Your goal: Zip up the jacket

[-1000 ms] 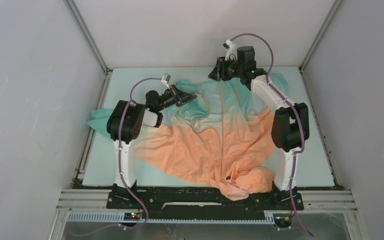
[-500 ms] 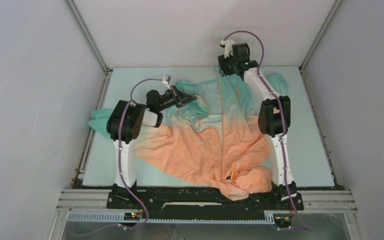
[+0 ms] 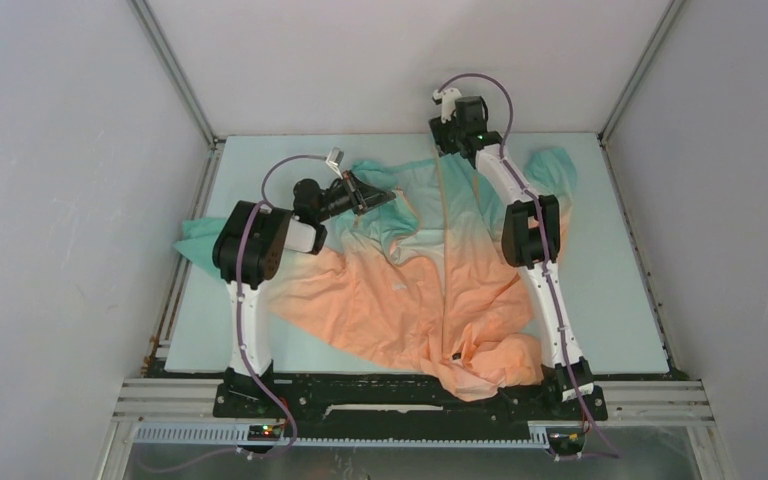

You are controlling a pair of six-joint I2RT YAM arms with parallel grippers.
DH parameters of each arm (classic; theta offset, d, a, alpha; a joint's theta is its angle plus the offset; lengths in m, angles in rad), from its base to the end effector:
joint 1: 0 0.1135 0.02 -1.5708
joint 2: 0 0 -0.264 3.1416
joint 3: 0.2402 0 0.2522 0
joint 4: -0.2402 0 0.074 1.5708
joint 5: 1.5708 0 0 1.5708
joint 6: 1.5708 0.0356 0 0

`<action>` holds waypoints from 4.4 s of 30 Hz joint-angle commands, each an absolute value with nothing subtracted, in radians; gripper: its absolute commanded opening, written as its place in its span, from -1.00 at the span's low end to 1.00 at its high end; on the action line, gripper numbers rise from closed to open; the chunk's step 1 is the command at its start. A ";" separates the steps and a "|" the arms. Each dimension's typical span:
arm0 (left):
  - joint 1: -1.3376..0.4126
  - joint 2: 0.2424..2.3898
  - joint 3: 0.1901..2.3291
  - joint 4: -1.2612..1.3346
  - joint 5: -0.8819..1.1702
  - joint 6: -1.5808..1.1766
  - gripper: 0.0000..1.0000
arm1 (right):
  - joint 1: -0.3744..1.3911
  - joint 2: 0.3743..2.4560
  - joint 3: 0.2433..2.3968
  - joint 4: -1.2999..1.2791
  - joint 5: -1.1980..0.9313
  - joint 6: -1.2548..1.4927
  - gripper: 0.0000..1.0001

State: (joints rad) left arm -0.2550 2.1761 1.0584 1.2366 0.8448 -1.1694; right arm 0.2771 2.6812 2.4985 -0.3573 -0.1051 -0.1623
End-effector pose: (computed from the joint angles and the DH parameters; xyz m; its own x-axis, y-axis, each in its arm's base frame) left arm 0.4078 -0.1338 0.1482 -0.7707 -0.4306 -0.4696 0.4518 0.1503 -0.8794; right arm 0.5781 0.1683 0.1890 -0.4301 -0.2894 -0.8552 -0.4338 0.8970 -0.0854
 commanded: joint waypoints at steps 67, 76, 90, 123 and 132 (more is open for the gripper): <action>-0.220 2.017 1.014 1.082 0.815 -0.992 -1.00 | 0.261 2.201 1.845 -0.701 -0.314 0.013 -0.78; -0.216 1.941 0.994 0.938 0.790 -0.896 -1.00 | 0.298 2.125 1.865 -0.650 -0.382 -0.020 -0.31; -0.193 1.739 0.916 0.514 0.653 -0.751 -1.00 | 0.399 2.144 1.830 -0.341 -0.432 0.026 0.18; -0.204 1.678 0.856 0.262 0.593 -0.627 -1.00 | 0.533 2.428 2.126 -0.582 -0.362 -0.359 -0.04; -0.205 1.689 0.863 0.276 0.614 -0.629 -1.00 | 0.523 2.415 2.125 -0.569 -0.420 -0.336 -0.67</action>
State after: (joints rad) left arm -0.2008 1.6924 0.8658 0.2398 0.5835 -0.6460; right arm 0.5320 2.4271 2.0861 -0.5838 -0.3721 -0.3504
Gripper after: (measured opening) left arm 0.014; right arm 0.251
